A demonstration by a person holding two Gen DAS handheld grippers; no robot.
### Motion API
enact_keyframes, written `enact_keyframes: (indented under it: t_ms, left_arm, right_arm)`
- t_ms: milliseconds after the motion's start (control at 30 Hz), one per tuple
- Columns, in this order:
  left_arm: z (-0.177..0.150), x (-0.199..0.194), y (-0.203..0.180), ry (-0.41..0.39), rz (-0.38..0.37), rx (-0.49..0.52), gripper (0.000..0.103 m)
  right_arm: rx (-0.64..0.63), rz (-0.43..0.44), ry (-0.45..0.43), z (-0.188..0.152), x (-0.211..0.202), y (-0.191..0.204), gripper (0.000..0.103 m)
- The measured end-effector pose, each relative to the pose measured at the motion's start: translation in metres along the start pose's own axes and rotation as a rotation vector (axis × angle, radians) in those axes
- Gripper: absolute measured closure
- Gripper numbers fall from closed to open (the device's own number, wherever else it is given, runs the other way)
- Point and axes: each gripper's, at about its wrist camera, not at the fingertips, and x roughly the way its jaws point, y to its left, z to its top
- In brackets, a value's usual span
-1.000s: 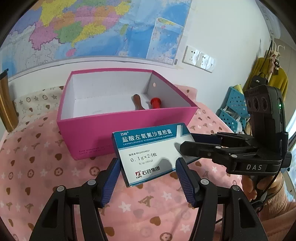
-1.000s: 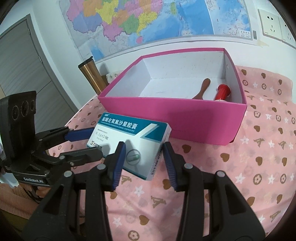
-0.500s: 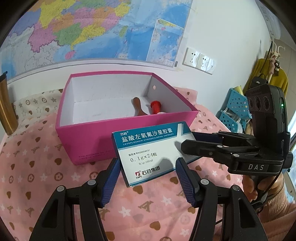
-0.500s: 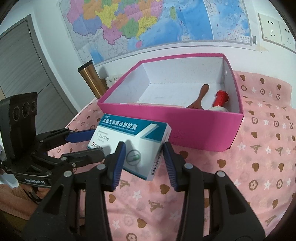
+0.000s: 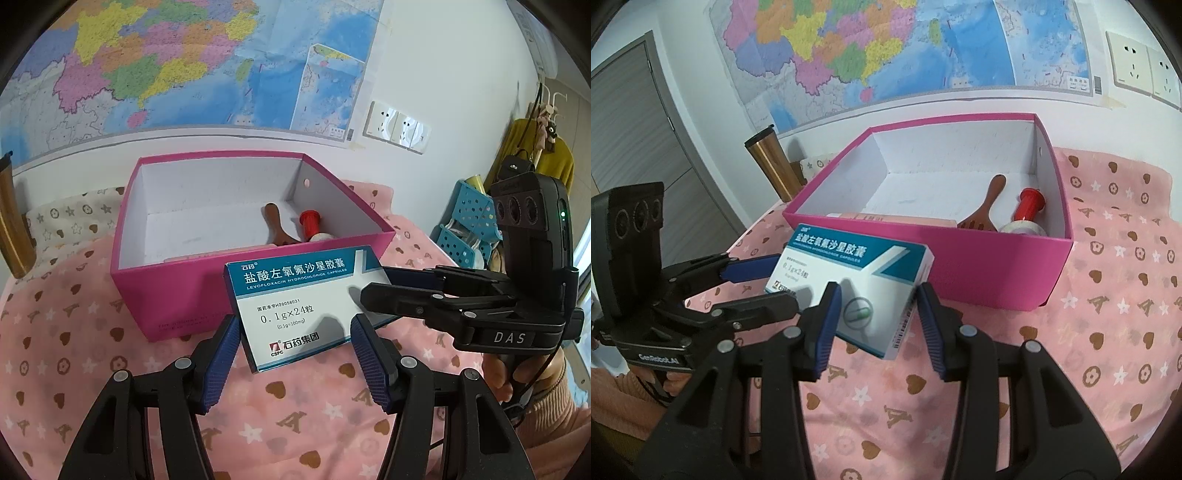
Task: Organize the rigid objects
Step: 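Carry the medicine box with the right gripper over the magenta box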
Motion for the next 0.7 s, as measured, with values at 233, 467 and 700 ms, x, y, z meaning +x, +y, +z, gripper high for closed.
enact_keyframes:
  t_ms: [233, 467, 700]
  left_arm:
    - [0.004, 0.000, 0.000, -0.010, 0.001, 0.005, 0.041]
    - [0.006, 0.001, 0.000, -0.011, 0.002, 0.006, 0.041]
    - [0.011, 0.002, 0.002, -0.021, 0.006, 0.011, 0.041]
  right_arm:
    - [-0.003, -0.001, -0.008, 0.003, -0.001, -0.002, 0.057]
    - [-0.008, -0.001, -0.016, 0.007, -0.002, -0.003, 0.057]
    - [-0.015, -0.002, -0.025, 0.011, -0.004, -0.004, 0.057]
